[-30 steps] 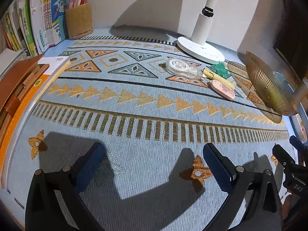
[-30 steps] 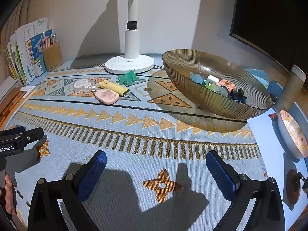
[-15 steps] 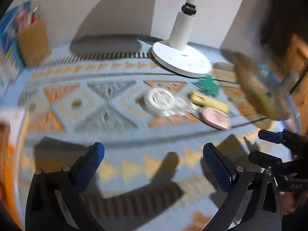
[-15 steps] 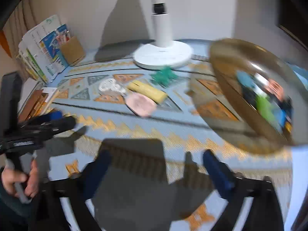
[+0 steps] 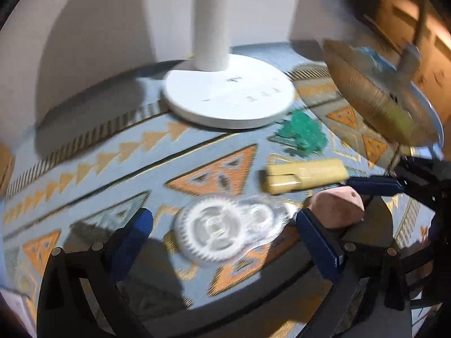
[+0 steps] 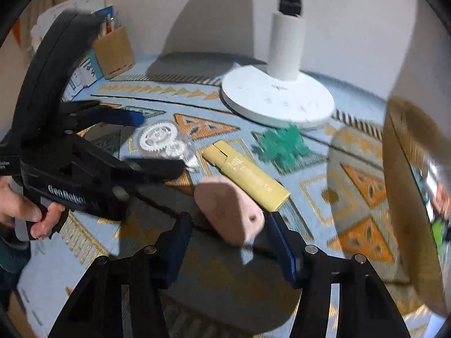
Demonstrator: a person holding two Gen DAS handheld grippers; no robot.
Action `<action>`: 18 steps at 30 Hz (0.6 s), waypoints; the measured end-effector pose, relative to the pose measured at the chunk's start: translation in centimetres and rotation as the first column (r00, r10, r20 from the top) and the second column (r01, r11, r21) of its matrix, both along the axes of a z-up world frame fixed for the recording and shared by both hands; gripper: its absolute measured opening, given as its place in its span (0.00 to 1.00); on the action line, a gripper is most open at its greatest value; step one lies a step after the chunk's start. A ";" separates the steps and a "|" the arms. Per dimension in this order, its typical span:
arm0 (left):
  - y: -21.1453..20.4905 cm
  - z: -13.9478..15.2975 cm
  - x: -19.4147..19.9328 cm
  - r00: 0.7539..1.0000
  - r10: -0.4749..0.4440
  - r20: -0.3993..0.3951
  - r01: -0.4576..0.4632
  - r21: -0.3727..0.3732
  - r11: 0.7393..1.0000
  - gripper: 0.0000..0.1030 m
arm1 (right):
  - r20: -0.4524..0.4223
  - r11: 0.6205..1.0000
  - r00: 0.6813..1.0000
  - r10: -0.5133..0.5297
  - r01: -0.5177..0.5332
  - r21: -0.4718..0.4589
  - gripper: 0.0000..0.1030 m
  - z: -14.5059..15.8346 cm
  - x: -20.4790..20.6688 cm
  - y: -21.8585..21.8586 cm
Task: Organize rigid objects
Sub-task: 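Grasp the clear gear tape dispenser with the left gripper while the right gripper grasps the pink eraser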
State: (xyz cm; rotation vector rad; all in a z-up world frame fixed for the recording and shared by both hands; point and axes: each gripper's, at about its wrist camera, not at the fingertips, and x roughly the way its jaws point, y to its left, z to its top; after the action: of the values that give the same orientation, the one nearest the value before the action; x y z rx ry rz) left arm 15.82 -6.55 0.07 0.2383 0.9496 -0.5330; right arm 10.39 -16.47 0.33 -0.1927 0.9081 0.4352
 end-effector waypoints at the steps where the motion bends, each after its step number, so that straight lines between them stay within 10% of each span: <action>1: -0.1 0.1 -0.2 1.000 -0.009 0.008 0.009 0.000 1.000 0.87 | 0.003 1.000 1.000 0.000 0.000 -0.004 0.51 0.0 0.1 0.1; 8: -0.3 0.5 -4.0 0.997 -0.071 0.024 0.071 -0.021 0.997 0.75 | 0.008 1.000 1.000 -0.007 0.007 0.008 0.40 0.1 -0.9 -0.8; 18: 0.7 1.0 -11.1 0.982 0.183 -0.049 -0.187 -0.099 0.977 0.75 | 0.068 0.991 0.992 -0.109 0.113 -0.072 0.40 1.6 -10.2 -4.7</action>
State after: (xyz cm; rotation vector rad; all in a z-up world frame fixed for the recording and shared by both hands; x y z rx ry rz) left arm 4.72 -5.83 1.06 0.0455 0.9683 -0.4154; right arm 0.17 -21.19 1.90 -0.2227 0.8684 0.2902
